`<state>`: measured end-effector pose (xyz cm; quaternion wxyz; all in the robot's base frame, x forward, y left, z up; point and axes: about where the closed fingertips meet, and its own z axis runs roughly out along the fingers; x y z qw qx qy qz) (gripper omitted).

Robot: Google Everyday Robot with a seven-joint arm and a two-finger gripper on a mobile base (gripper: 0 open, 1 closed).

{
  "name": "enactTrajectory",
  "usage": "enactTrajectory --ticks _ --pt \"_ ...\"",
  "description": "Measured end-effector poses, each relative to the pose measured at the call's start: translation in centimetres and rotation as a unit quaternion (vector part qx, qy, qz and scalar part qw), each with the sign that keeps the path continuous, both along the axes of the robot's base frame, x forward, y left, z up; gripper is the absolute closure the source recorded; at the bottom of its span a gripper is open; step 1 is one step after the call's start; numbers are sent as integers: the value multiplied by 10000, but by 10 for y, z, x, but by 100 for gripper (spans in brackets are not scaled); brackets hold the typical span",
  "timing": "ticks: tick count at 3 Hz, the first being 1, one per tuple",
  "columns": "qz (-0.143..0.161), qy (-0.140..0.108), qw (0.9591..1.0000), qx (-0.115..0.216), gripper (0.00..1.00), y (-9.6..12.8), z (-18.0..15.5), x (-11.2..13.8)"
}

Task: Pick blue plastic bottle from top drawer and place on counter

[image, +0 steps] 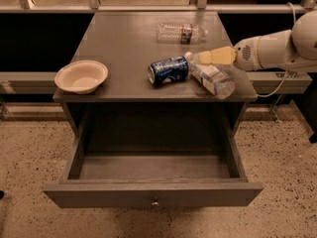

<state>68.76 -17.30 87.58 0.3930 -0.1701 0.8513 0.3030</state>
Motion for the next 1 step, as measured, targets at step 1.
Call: enactTrajectory --ticks 1 --pt "0 0 10000 0 0 0 0 0"
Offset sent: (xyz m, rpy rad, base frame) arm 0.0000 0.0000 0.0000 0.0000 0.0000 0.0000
